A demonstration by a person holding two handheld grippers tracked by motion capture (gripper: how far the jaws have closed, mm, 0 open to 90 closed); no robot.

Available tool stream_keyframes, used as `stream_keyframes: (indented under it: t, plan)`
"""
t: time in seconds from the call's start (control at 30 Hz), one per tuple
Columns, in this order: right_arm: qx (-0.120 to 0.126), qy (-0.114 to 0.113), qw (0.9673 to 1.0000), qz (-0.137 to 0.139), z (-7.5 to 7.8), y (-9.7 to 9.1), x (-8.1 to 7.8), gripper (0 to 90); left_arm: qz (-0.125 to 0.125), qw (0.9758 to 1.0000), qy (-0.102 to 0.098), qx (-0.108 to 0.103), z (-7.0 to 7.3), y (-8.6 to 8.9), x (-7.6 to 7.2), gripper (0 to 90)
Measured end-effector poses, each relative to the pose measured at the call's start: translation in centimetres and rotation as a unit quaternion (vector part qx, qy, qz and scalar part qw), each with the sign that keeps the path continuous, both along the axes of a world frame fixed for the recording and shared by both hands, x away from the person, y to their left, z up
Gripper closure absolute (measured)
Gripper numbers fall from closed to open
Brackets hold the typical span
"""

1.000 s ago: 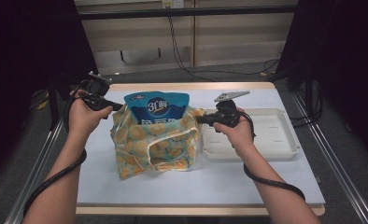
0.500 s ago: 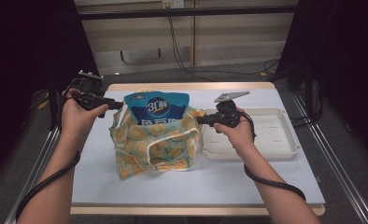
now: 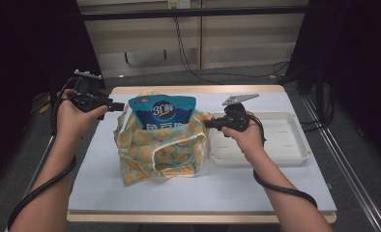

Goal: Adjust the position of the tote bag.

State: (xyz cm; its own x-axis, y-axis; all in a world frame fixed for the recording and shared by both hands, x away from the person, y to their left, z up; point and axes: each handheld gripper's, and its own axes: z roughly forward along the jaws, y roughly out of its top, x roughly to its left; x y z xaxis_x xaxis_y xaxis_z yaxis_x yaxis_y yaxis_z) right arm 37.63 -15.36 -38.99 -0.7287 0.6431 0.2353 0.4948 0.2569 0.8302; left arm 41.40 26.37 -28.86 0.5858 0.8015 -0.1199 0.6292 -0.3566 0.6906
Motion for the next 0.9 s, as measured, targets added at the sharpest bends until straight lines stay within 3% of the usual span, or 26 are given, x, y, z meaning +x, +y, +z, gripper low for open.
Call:
stream_keyframes:
  t: [0.03,0.17,0.33,0.43,0.6,0.7,0.8,0.9]
  plan:
    - [0.001,0.001,1.0000,0.000,0.0,0.0,0.0,89.5,0.004,1.0000,-0.001,-0.004,0.1,-0.1,-0.1,44.3]
    - [0.001,0.001,1.0000,0.002,-0.1,0.1,0.0,89.5,-0.023,0.9995,0.013,-0.016,0.1,-0.3,-0.3,47.2]
    - [0.001,0.001,1.0000,0.003,-0.1,0.1,0.0,89.5,-0.035,0.9987,0.014,-0.036,-0.4,-0.5,-0.5,46.9]
    - [0.003,0.002,1.0000,0.002,0.0,0.2,0.0,89.4,-0.035,0.9991,0.016,-0.017,-0.8,-0.8,-0.5,47.5]
    - [0.002,0.001,1.0000,0.003,-0.1,0.2,0.0,89.5,-0.035,0.9991,0.021,-0.012,-1.9,-1.1,-0.5,47.9]
    - [0.004,0.002,1.0000,0.002,-0.3,0.2,0.0,89.4,-0.042,0.9983,0.034,-0.024,-2.8,-1.1,-0.5,51.5]
    - [0.004,0.006,1.0000,0.000,-0.7,0.2,0.0,89.3,-0.046,0.9978,0.043,-0.022,-3.4,-1.2,-0.5,57.6]
    - [0.007,0.009,0.9999,-0.003,-0.9,0.1,-0.1,89.2,-0.038,0.9978,0.044,-0.029,-3.8,-1.4,-0.6,64.9]
